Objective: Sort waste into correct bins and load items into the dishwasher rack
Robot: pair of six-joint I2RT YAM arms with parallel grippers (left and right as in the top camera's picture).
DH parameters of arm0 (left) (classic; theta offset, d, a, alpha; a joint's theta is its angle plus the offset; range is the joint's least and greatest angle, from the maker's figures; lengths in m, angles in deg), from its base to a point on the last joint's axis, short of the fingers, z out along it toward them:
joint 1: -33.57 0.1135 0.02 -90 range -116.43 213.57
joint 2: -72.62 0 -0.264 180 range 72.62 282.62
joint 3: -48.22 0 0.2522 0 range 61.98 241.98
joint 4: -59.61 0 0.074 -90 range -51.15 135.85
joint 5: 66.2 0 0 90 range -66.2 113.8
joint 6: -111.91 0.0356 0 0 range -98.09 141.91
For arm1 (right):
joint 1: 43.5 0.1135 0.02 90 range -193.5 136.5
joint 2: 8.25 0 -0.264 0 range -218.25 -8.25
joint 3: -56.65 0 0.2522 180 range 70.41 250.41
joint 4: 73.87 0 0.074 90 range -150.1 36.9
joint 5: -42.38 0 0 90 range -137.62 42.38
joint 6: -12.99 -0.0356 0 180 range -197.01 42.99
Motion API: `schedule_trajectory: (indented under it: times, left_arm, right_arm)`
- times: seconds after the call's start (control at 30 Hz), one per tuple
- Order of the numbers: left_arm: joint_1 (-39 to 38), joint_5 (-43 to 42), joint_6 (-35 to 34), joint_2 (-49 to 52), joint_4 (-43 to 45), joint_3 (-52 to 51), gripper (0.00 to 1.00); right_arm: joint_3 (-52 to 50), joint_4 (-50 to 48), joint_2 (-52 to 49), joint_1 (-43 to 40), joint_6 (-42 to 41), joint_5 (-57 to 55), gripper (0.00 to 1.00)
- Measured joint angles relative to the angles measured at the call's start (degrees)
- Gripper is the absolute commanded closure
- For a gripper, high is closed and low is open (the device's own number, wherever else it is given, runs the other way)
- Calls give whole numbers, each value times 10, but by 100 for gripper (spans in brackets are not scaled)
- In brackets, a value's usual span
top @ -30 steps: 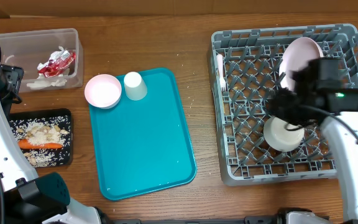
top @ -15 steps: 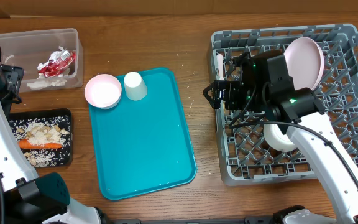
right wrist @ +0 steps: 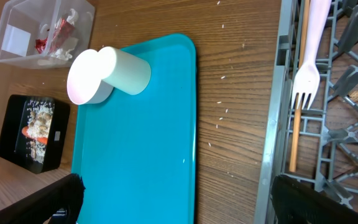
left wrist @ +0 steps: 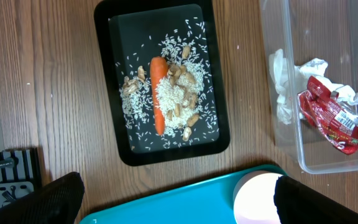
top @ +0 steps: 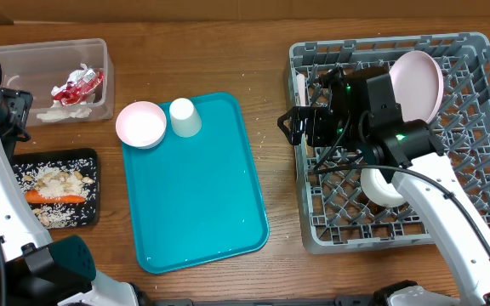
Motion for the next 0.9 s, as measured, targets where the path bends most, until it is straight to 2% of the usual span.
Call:
schedule_trajectory:
  times: [0.6, 0.7, 0.9]
  left_arm:
    - [0, -11, -1, 0, 3, 0, 0]
    - [0, -76, 4, 0, -8, 0, 0]
    - [-35, -242, 122, 2, 17, -6, 0]
  right_arm:
    - [0, 0, 0, 0, 0, 0, 0]
    - [0, 0, 0, 0, 0, 0, 0]
    - [0, 0, 0, 0, 0, 0, 0]
